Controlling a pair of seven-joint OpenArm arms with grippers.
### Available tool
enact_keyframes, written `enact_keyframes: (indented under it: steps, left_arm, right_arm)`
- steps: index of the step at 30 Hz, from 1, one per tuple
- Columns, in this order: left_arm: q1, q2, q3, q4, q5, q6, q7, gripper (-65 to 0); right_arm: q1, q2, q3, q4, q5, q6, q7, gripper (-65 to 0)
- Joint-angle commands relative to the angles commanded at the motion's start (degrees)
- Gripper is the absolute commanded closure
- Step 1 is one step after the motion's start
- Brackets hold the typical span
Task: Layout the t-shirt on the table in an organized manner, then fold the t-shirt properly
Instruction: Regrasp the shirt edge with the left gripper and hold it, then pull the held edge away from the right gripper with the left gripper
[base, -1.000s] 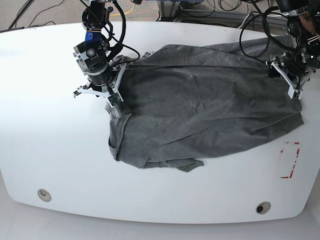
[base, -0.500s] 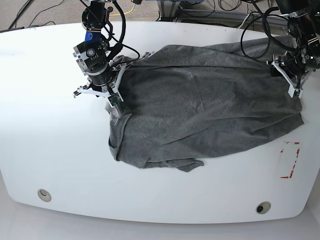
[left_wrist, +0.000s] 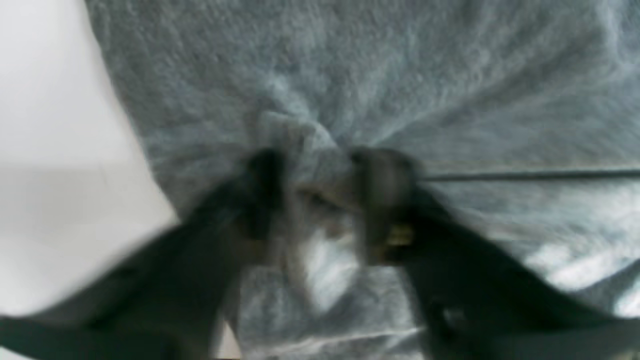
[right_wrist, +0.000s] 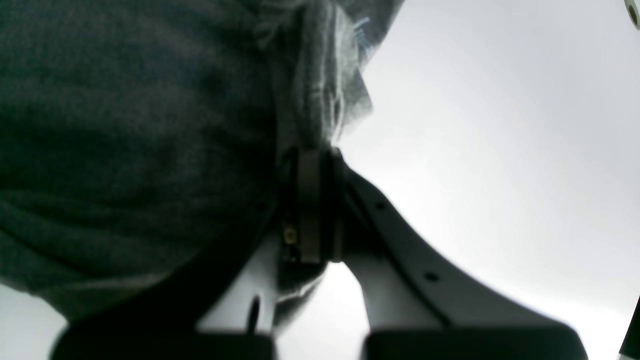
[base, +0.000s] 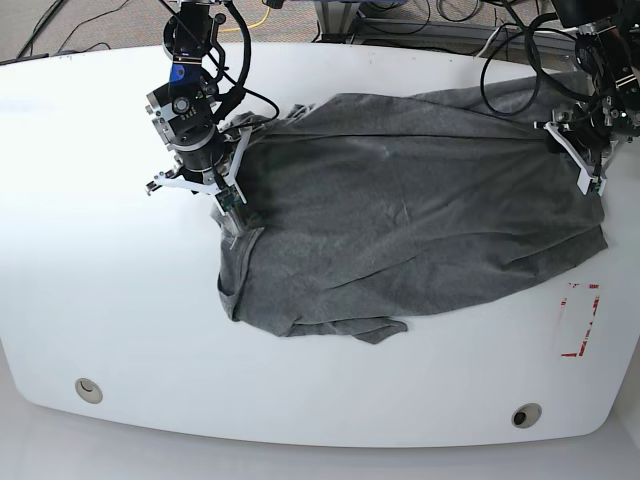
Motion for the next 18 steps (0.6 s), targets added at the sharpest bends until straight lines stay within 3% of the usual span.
enact_keyframes:
  steps: [12,18]
  left_arm:
    - [0.53,1.14,-1.32,9.58,0.26,0.09,0.26,-7.8]
    - [1.14,1.14,-1.49,13.01,0.00,0.00,2.55,-7.6]
  right_arm:
    - [0.00,0.00,0.00,0.00,0.00,0.00,0.00,0.0]
    - [0.00,0.00,0.00,0.00,0.00,0.00,0.00,0.0]
